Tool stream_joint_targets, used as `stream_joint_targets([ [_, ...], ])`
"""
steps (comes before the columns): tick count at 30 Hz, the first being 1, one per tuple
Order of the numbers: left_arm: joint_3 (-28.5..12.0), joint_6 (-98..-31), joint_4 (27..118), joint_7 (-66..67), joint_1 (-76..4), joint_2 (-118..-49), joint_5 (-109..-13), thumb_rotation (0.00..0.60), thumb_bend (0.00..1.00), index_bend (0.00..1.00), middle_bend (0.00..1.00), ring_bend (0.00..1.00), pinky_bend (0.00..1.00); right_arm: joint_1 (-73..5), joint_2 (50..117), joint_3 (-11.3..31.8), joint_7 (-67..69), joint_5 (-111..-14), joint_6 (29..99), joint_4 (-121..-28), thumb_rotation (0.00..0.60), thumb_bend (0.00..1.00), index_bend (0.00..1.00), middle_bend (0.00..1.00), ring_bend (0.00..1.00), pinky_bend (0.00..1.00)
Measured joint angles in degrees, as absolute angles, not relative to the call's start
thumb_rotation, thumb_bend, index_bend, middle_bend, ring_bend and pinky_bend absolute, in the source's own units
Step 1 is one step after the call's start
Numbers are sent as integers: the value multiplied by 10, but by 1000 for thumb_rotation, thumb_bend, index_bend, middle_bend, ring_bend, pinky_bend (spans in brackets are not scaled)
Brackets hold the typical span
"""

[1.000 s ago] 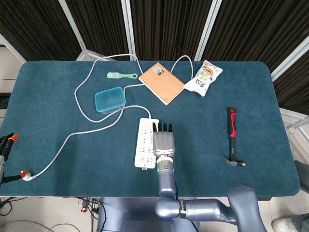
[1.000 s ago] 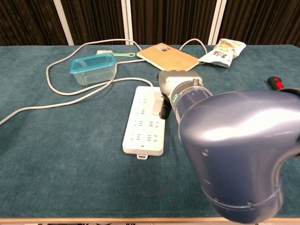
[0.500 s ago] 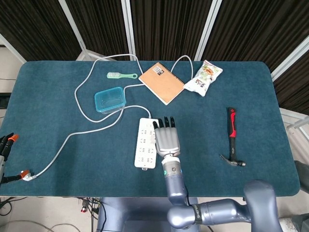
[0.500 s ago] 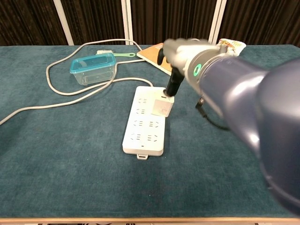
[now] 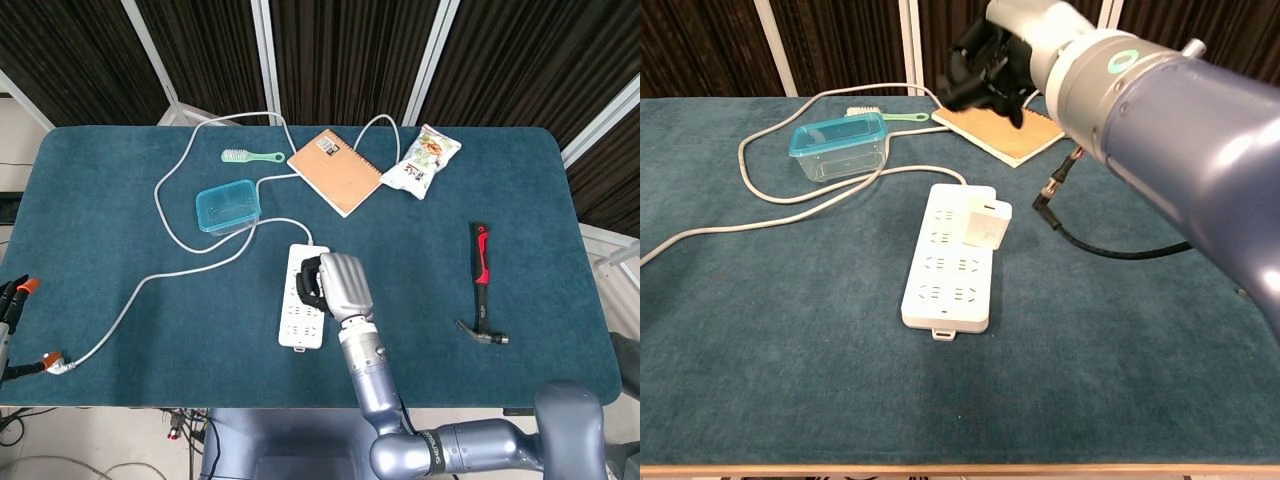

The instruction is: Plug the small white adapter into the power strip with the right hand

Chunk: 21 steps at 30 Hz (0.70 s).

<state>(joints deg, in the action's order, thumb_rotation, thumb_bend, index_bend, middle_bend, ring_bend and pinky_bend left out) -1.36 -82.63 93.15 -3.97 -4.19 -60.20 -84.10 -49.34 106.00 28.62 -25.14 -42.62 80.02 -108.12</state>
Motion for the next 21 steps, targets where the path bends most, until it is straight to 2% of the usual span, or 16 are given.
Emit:
stream_joint_targets([
  [4,-14,-826,932,-38,-42,-602,-840,600,2,0,0,0,0,-468,1060,344,-91,-374,727,-1107,600,635,853,865,825,788],
  [10,-14,-825,932,-34,-42,-603,-839,600,2,0,0,0,0,-444,1052,424,49,-261,614,-1118,600,636,852,865,825,788],
  [14,-14,-824,932,-32,-42,-604,-838,600,3,0,0,0,0,-438,1049,442,96,-224,585,-1099,600,637,853,865,825,787],
  [21,-14,-822,933,-30,-43,-604,-836,600,2,0,0,0,0,-430,1045,436,138,-203,553,-1064,600,637,853,865,825,788],
])
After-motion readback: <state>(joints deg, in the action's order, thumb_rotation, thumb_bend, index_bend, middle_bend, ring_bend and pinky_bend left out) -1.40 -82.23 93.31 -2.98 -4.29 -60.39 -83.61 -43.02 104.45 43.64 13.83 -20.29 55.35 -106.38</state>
